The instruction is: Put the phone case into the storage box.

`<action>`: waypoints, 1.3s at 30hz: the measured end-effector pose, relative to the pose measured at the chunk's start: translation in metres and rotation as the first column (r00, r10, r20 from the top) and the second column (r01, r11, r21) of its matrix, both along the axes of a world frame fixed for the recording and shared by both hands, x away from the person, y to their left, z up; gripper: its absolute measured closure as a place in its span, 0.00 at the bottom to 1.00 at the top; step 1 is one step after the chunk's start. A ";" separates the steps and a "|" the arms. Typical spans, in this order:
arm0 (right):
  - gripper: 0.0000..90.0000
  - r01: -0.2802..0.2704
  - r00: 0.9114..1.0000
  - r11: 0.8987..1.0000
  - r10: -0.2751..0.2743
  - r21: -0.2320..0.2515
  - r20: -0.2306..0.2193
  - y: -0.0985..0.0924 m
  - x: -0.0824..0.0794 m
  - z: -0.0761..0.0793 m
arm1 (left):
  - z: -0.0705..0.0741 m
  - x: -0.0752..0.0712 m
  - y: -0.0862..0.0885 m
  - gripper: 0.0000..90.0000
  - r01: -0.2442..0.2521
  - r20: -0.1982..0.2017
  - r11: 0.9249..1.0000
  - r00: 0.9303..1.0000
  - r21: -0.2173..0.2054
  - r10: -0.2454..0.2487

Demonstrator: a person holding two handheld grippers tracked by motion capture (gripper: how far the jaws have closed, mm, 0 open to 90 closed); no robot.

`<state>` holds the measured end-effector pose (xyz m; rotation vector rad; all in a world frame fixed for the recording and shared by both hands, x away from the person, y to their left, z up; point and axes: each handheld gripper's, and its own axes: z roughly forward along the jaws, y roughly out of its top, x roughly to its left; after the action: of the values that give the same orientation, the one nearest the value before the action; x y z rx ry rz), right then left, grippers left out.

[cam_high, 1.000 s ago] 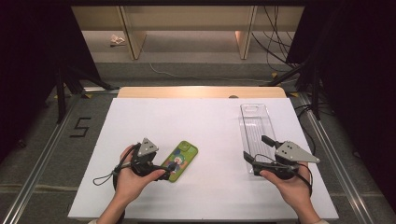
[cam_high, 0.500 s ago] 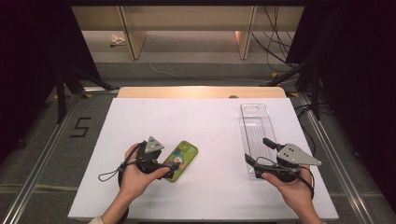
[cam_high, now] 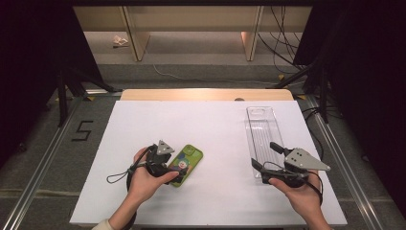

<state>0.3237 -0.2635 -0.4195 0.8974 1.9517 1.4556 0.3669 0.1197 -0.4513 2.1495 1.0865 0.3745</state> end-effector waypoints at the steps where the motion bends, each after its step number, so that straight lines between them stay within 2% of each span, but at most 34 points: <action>1: 0.17 -0.001 1.000 1.000 0.001 0.000 0.002 0.000 0.000 0.000 | 0.000 0.000 -0.001 0.02 -0.001 -0.008 1.000 1.000 0.003 0.001; 3: 0.17 -0.001 1.000 1.000 0.001 0.000 0.002 0.000 0.000 0.000 | -0.001 0.001 -0.002 0.02 0.001 -0.016 1.000 1.000 0.005 0.000; 4: 0.17 -0.002 1.000 1.000 0.002 0.000 0.002 0.000 0.000 0.000 | -0.003 0.003 -0.004 0.02 0.009 -0.036 1.000 0.999 0.026 -0.008; 11: 0.17 -0.004 1.000 1.000 0.004 0.002 0.003 0.001 0.000 0.000 | -0.011 0.010 -0.009 0.02 0.008 -0.100 0.997 0.995 0.082 0.000; 18: 0.17 -0.005 1.000 1.000 0.005 0.006 0.004 0.001 0.000 0.001 | -0.014 0.019 -0.017 0.03 0.010 -0.141 0.989 0.990 0.148 0.011; 22: 0.17 -0.004 1.000 1.000 0.004 0.008 0.004 0.000 0.000 0.001 | -0.016 0.025 -0.023 0.03 0.025 -0.173 0.986 0.985 0.166 0.004; 31: 0.17 -0.004 1.000 1.000 0.004 0.007 0.009 0.000 0.000 0.002 | -0.022 0.032 -0.029 0.03 0.040 -0.207 0.981 0.978 0.191 0.000; 37: 0.17 -0.006 1.000 1.000 0.006 0.008 0.008 0.001 0.000 0.002 | -0.020 0.036 -0.030 0.03 0.045 -0.222 0.972 0.975 0.230 0.007; 39: 0.17 -0.006 1.000 1.000 0.006 0.008 0.008 0.001 0.000 0.002 | -0.019 0.036 -0.030 0.03 0.045 -0.224 0.973 0.975 0.228 0.007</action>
<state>0.3232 -0.2629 -0.4177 0.8890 1.9461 1.4697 0.4030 0.0896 -0.4707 2.4542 1.1948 0.2648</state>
